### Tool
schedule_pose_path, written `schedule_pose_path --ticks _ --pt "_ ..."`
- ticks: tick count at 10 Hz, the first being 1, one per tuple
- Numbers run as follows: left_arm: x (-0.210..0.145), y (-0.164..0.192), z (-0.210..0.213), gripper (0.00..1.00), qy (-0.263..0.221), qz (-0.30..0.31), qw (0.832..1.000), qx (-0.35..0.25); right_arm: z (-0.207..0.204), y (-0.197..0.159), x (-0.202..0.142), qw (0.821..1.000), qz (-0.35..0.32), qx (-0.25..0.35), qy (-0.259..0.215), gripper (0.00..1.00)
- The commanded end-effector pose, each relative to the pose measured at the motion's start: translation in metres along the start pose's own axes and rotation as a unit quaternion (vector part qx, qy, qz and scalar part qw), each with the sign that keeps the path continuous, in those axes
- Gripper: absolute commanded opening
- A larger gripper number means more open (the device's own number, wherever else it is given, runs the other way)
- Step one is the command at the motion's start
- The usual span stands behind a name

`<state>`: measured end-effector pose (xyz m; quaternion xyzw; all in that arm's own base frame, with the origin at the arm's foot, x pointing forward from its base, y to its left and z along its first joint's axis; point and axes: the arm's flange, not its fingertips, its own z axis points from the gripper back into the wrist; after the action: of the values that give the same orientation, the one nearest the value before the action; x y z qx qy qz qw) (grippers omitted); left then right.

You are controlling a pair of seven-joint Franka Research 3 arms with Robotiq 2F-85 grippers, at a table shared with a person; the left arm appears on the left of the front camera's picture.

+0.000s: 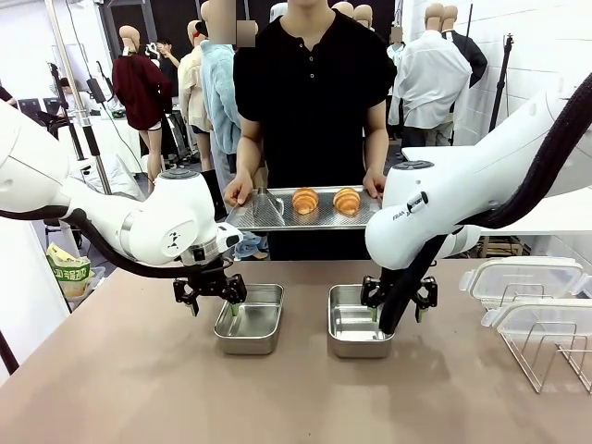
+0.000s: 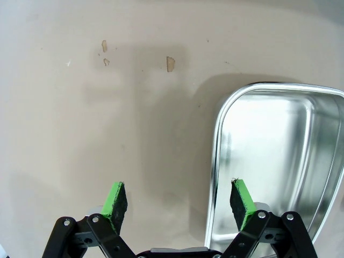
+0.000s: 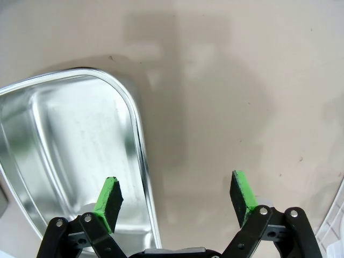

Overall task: Place the bread in airtight containers.
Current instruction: Lift both Airtight Container.

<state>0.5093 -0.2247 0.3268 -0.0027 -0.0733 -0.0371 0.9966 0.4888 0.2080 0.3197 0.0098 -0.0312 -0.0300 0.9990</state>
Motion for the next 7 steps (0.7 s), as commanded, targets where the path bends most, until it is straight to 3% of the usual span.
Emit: schedule_pose_path --ticks 1,2,3,7 --pt "0.0044 -0.0054 -0.0017 1.0 0.003 0.01 1.0 0.006 -0.0016 0.0048 0.0062 1.0 0.01 -0.003 0.004 1.0" --pt "0.0054 -0.0065 -0.0043 1.0 0.005 0.016 1.0 0.003 -0.0044 0.0041 0.0057 1.0 0.012 -0.005 0.007 0.95" --pt "0.0052 -0.0076 -0.0051 0.94 0.008 0.016 1.0 0.001 -0.0043 0.0039 0.0046 1.0 0.023 -0.008 0.008 0.81" --pt "0.0043 -0.0104 -0.0036 0.22 0.026 0.022 0.999 0.013 -0.0041 0.0037 0.0035 1.0 0.023 -0.007 0.007 0.08"
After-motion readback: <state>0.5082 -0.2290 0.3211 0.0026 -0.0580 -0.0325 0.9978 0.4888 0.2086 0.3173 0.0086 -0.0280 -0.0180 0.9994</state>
